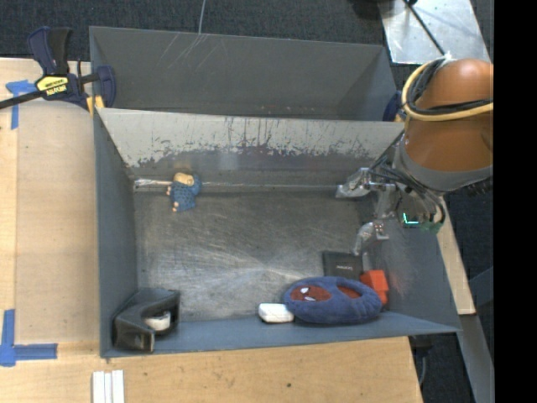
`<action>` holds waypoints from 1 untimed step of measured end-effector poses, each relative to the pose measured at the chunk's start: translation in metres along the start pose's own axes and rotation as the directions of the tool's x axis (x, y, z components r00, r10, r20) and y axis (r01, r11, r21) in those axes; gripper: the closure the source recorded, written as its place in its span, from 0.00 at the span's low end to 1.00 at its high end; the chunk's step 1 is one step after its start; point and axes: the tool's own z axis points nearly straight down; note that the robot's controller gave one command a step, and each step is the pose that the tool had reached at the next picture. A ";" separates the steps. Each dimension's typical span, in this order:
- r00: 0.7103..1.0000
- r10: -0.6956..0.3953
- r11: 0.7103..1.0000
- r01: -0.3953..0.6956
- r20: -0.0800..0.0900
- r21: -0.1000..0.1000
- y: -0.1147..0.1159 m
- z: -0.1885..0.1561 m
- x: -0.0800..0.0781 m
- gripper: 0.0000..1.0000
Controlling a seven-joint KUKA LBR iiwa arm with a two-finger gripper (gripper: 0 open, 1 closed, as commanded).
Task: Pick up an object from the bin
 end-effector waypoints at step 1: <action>0.999 -0.047 0.999 0.047 -0.003 0.000 -0.012 0.055 0.053 0.00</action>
Offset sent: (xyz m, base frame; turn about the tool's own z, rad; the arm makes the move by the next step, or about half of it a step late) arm -0.0508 -0.0108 -0.0516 -0.0495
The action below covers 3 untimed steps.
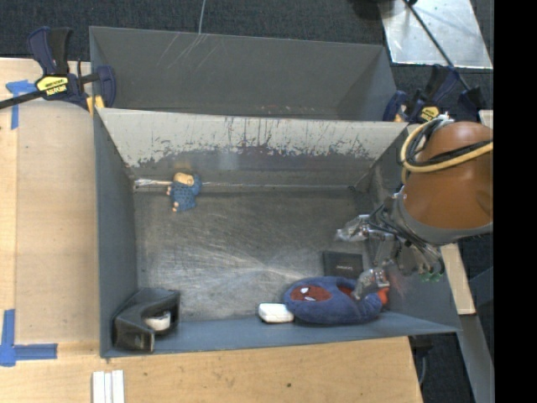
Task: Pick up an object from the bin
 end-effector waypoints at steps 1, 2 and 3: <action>0.989 -0.143 0.990 0.143 0.020 0.006 0.006 0.066 -0.026 0.00; 0.989 -0.144 0.990 0.144 0.027 0.009 0.006 0.065 -0.027 1.00; 0.988 -0.155 0.988 0.154 0.029 0.018 0.016 0.065 -0.025 1.00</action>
Offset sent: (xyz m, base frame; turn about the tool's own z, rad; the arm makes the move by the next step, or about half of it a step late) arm 0.0189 0.0089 -0.0737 -0.1453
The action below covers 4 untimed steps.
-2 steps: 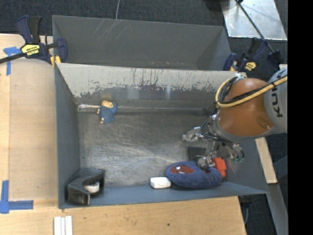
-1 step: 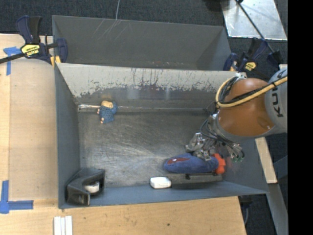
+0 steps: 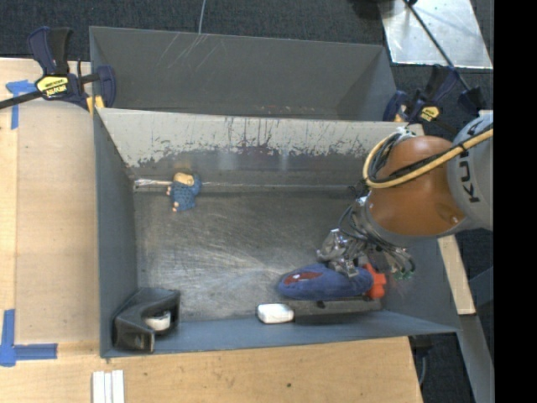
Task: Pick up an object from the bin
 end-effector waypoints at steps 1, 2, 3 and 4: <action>0.999 -0.041 0.999 0.040 -0.015 -0.016 0.021 -0.012 -0.003 1.00; 0.998 -0.066 0.998 0.066 -0.019 -0.017 0.027 -0.012 0.006 1.00; 0.998 -0.067 0.998 0.067 -0.013 -0.016 0.027 -0.013 0.005 0.00; 0.895 -0.446 0.895 0.445 -0.019 -0.027 0.031 0.005 -0.033 0.00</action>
Offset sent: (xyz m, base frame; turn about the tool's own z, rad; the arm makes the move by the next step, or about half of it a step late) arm -0.0028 0.0217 0.0107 -0.0393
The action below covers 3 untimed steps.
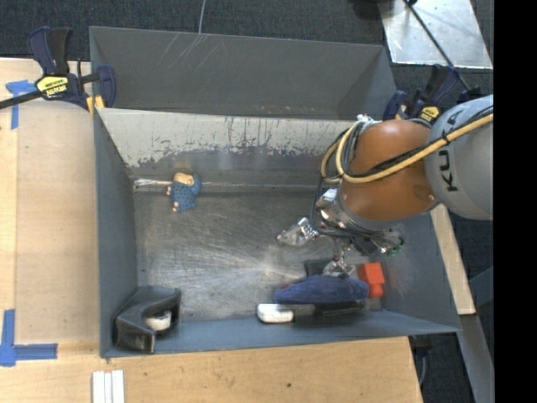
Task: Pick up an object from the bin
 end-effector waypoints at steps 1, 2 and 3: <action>0.999 0.026 1.000 -0.026 0.018 0.003 0.073 -0.073 -0.071 0.00; 0.999 0.038 0.999 -0.038 0.008 -0.002 0.198 -0.050 -0.093 0.00; 0.997 -0.079 0.997 0.079 0.009 0.008 0.089 -0.079 -0.046 0.00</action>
Offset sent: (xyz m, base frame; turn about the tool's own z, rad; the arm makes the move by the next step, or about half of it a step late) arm 0.0093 0.0955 0.0687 0.0324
